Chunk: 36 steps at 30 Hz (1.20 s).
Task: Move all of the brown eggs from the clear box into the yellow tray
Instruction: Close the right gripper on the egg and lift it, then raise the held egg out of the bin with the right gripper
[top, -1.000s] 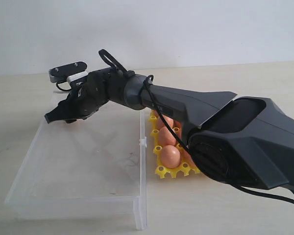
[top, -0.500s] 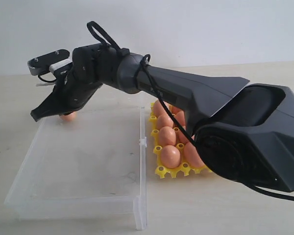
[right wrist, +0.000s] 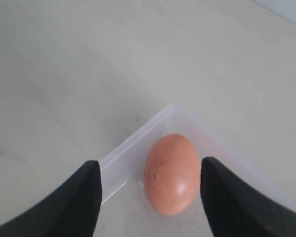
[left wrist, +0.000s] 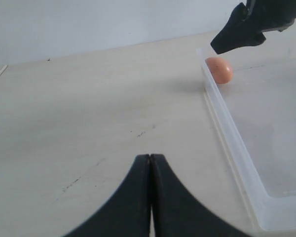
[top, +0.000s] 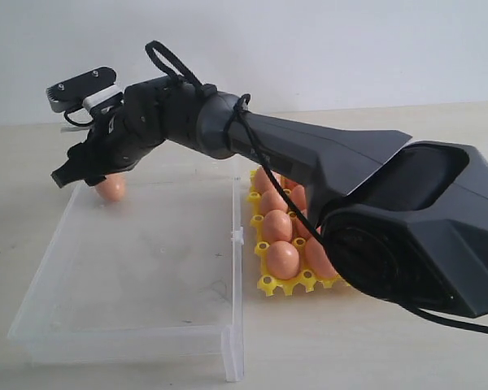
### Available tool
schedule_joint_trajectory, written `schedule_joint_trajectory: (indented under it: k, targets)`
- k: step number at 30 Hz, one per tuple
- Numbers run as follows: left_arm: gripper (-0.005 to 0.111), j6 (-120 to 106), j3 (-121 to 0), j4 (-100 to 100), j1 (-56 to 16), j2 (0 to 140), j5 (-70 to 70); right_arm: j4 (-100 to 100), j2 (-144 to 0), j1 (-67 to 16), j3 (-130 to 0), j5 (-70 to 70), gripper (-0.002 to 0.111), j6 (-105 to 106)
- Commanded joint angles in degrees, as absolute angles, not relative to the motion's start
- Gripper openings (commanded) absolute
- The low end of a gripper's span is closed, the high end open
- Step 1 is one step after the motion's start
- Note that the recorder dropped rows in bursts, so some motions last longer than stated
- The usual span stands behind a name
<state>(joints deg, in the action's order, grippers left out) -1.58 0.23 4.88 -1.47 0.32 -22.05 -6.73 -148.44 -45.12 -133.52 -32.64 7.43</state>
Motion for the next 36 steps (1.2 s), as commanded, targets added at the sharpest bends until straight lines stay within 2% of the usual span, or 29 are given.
schedule_joint_trajectory:
  k: [1,36]
  targets:
    - [0.000,-1.4,0.0,4.6,-1.8,0.0,-21.7,-6.4,-150.2,-44.5,-133.5,-29.9,0.058,7.3]
    - [0.000,-1.4,0.0,4.6,-1.8,0.0,-21.7,-7.6,-157.3,-43.8,-133.5,-19.2,0.054,1.9]
